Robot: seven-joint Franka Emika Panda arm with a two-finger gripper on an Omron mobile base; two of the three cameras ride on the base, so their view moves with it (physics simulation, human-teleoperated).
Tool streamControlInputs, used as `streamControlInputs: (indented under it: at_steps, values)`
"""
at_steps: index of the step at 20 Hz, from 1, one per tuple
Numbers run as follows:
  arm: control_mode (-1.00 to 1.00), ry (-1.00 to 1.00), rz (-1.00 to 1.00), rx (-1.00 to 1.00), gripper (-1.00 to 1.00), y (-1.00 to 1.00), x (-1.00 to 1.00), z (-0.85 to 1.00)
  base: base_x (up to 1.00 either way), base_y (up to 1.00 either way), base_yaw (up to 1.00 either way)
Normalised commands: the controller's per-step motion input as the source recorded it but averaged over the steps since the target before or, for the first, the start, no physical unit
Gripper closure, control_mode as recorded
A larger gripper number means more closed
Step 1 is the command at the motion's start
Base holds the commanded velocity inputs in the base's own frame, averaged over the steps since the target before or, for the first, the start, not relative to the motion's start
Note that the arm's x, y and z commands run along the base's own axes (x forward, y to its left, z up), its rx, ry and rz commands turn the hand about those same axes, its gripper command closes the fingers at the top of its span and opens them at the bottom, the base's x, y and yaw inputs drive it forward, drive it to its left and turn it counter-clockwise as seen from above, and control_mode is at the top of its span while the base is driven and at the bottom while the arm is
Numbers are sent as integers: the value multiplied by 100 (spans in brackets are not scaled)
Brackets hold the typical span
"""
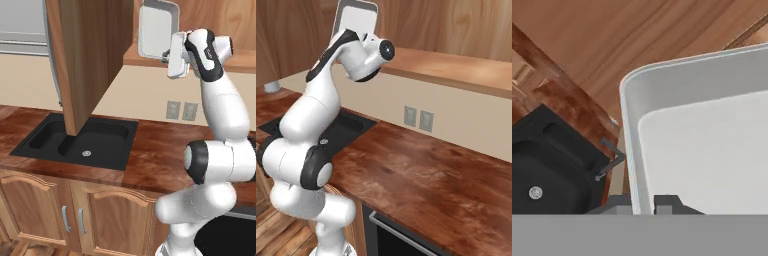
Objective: Retrieve the tupperware and aluminum foil from the cabinet and place them on the dining counter near the plate with lemon wedge and broccoli to prepare for storing leftovers.
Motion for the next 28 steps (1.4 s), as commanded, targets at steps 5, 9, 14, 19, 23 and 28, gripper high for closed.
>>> streamControlInputs:
  at_steps: [5,9,14,19,23,28]
  values:
    - [-100,-2,0,0,100,0,-100,39,0,0,0]
    - [-100,10,0,0,100,-3,-100,51,0,0,0]
    - [-100,14,0,0,100,-9,-100,48,0,0,0]
    - [-100,16,-1,0,100,-17,-100,25,0,0,0]
    - [-100,6,-1,-2,100,-20,-87,-12,0,0,0]
    - [-100,4,-4,-1,100,-37,-21,-16,0,0,0]
